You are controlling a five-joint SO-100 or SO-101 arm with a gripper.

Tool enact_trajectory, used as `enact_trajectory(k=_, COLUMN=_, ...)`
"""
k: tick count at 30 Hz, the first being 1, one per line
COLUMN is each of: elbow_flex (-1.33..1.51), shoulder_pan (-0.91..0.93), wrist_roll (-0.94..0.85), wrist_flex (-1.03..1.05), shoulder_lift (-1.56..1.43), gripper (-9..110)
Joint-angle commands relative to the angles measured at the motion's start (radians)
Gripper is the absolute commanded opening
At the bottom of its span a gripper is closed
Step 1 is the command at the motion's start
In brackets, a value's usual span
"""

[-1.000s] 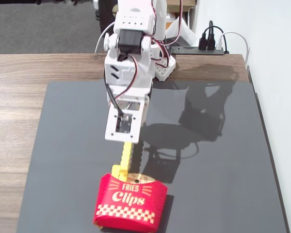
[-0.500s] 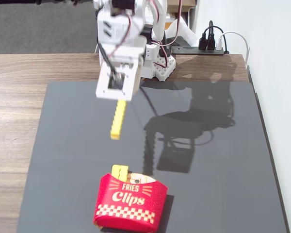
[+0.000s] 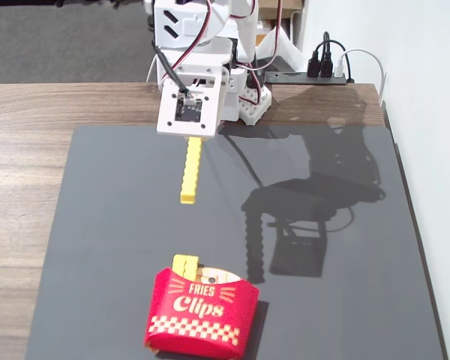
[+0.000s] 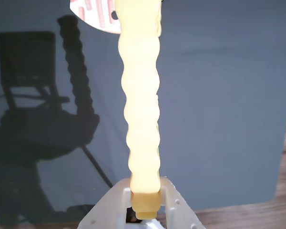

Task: Grab a fry

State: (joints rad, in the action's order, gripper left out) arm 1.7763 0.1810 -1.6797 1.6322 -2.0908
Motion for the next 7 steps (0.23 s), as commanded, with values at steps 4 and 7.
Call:
enact_trajectory(k=4, elbow_flex=-0.049, shoulder_pan=-0.017, wrist_roll=-0.002, wrist_flex=-0.009, shoulder_lift=0.005, gripper=1)
enact_trajectory(k=7, elbow_flex=-0.044, shoulder_pan=-0.017, wrist_roll=0.000, wrist_flex=-0.009, shoulder_lift=0.006, gripper=1)
